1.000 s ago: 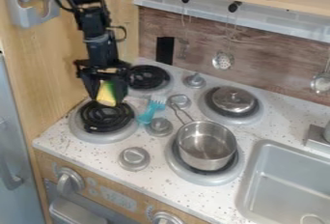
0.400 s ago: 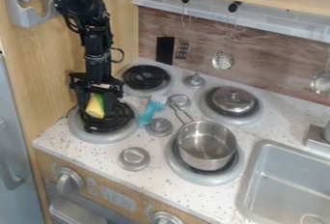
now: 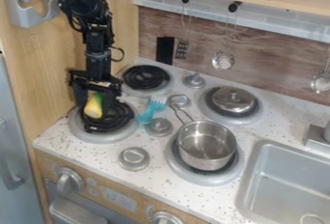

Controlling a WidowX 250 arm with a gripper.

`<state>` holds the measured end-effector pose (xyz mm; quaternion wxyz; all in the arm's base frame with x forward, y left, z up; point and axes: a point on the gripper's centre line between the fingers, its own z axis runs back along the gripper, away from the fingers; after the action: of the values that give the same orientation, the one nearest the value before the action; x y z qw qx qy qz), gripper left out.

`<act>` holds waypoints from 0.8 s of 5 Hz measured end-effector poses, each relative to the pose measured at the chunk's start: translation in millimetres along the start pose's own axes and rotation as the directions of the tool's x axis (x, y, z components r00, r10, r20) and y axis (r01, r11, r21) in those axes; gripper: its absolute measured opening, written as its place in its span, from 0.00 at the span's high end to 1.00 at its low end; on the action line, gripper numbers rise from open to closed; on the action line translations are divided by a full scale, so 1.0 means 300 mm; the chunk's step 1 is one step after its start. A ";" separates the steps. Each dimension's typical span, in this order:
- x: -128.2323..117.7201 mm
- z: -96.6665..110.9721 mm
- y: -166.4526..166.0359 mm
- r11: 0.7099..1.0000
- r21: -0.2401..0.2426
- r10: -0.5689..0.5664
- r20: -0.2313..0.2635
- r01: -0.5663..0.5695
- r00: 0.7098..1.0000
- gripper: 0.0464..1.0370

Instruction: Put the green and yellow thing on the botton left burner

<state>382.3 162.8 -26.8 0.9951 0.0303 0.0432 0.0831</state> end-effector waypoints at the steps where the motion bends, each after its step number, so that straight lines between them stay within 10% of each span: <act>1: 0.003 -0.007 -0.031 0.999 0.021 -0.037 -0.001 0.037 0.999 0.03; 4: -0.008 0.247 -0.283 0.947 0.091 -0.318 0.156 0.307 0.935 0.04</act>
<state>400.3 75.0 41.2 0.9942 0.0622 -0.0344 -0.0805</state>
